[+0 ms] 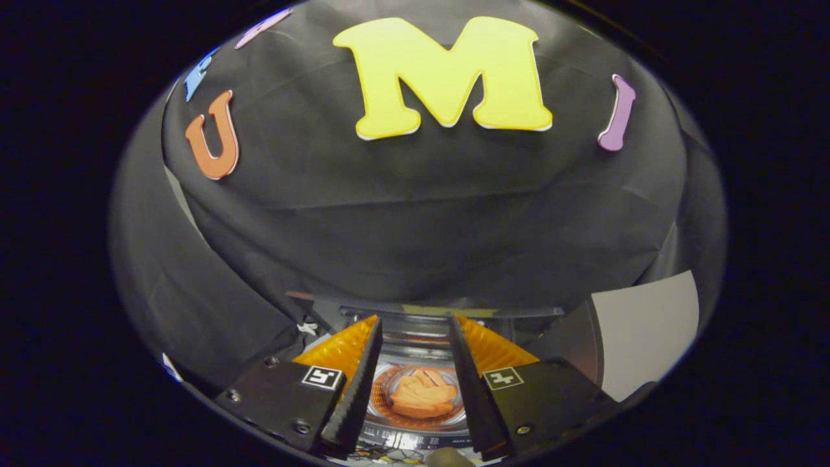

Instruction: Put the clothes into the washing machine and then close the washing machine lid.

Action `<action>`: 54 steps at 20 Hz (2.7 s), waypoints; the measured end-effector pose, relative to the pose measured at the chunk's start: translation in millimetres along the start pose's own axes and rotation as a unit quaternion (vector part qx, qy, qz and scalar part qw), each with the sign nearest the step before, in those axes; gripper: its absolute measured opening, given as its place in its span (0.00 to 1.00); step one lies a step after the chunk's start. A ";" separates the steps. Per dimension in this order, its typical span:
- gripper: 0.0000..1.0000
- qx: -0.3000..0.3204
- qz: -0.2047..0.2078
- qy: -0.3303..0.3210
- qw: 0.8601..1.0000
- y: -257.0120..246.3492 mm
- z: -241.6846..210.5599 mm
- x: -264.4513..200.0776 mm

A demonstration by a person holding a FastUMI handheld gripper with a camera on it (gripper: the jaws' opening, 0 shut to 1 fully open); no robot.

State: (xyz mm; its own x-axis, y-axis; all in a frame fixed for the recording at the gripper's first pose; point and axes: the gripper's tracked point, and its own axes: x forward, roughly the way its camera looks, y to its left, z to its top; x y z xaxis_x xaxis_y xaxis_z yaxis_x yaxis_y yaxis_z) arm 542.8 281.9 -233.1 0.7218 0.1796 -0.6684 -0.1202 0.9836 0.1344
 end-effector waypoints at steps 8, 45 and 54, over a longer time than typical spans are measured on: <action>0.65 0.004 -0.018 0.000 1.000 -0.5 25.1 20.5; 0.67 0.023 -0.038 0.065 0.997 -15.2 -2.2 115.0; 0.67 0.022 -0.040 0.066 0.997 -14.9 -1.7 117.7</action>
State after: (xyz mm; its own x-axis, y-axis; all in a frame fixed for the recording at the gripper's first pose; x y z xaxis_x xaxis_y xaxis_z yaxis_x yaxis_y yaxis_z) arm 628.4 288.4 -315.0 0.6321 0.1043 -0.7678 -0.0341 0.9937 0.1070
